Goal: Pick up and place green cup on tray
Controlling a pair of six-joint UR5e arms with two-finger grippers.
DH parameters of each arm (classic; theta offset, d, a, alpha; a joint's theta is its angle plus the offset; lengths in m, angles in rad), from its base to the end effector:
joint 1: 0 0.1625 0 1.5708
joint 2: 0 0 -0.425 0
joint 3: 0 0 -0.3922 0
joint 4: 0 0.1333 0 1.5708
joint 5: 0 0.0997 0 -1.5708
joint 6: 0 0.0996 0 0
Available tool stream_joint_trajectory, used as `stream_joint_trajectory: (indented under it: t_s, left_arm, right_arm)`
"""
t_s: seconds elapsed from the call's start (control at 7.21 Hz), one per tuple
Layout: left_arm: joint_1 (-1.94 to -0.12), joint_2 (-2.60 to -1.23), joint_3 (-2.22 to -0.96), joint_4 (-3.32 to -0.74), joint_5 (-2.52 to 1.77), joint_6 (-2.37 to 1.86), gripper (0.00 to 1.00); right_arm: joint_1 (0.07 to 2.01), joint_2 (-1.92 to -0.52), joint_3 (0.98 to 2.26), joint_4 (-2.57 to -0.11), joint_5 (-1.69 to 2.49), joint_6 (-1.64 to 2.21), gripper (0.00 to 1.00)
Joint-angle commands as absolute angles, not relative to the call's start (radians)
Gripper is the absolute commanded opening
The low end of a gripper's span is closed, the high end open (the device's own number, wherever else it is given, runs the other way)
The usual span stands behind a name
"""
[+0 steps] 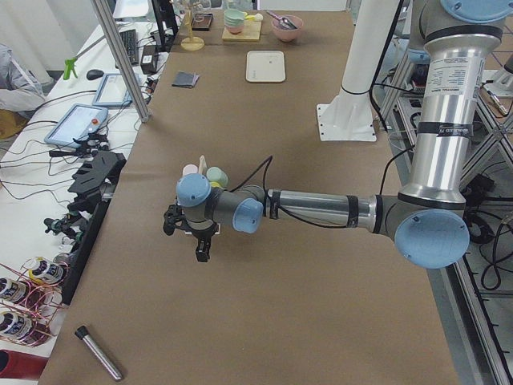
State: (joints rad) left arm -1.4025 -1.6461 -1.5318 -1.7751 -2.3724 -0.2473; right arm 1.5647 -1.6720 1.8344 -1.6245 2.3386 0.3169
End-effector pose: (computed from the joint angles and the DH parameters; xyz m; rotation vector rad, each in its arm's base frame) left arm 0.0291 -0.5400 0.6156 0.0581 0.8271 0.0220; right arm 0.0614 -0.4514 0.5823 -0.0214 -0.7758 0.2534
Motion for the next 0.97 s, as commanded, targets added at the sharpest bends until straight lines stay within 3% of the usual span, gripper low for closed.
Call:
stream_joint_trajectory:
  t_s: [0.0, 0.83]
  left_arm:
    - [-1.398, -1.66, -1.554, -1.758, -2.326, -0.25, 0.99]
    - [-1.338, -1.681, -1.634, -1.658, -2.206, -0.253, 0.99]
  right_arm:
    - [1.565, -1.671, 1.833, -1.626, 2.339, 0.318, 1.0]
    - [1.586, -1.669, 1.825, -1.611, 2.335, 0.325, 1.0]
